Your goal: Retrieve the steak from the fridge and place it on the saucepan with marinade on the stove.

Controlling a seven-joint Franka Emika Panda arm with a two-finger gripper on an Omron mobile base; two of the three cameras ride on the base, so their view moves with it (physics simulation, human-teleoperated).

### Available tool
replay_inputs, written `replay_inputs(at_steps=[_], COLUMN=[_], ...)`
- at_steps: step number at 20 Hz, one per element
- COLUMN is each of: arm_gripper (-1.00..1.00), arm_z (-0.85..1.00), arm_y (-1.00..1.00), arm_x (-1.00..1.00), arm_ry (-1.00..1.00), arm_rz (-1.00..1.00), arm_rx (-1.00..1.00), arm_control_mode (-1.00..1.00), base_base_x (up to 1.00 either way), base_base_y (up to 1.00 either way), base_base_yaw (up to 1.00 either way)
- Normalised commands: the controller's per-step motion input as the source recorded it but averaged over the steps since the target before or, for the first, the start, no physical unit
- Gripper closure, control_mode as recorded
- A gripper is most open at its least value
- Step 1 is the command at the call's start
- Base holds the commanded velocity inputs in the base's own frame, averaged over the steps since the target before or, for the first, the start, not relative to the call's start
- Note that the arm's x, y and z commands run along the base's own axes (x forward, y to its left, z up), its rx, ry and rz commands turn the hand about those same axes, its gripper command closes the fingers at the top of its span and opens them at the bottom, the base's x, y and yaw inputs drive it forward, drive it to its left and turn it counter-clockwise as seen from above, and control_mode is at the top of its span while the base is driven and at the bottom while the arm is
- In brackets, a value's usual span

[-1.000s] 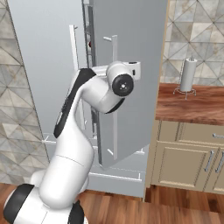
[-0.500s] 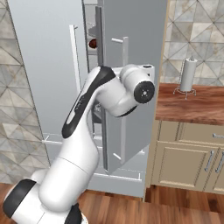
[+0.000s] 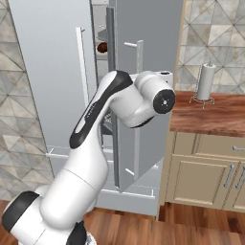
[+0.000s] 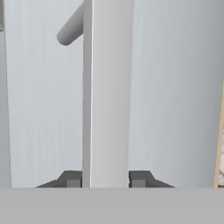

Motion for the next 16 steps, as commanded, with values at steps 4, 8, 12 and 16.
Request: replay_inputs(at_steps=[4, 8, 12, 16], arm_gripper=[1.0, -1.0, -1.0, -1.0], arm_z=[0.0, 0.0, 0.0, 0.0], arm_y=[0.0, 0.0, 0.0, 0.0], arm_x=[0.0, 0.0, 0.0, 0.0], arm_ry=[0.0, 0.0, 0.0, 0.0], arm_rz=[0.0, 0.0, 0.0, 0.0], arm_rx=[0.0, 0.0, 0.0, 0.0], arm_control_mode=[-1.0, -1.0, -1.0, -1.0], base_base_x=[0.0, 0.0, 0.0, 0.0], base_base_y=[0.0, 0.0, 0.0, 0.0], base_base_yaw=[0.0, 0.0, 0.0, 0.0])
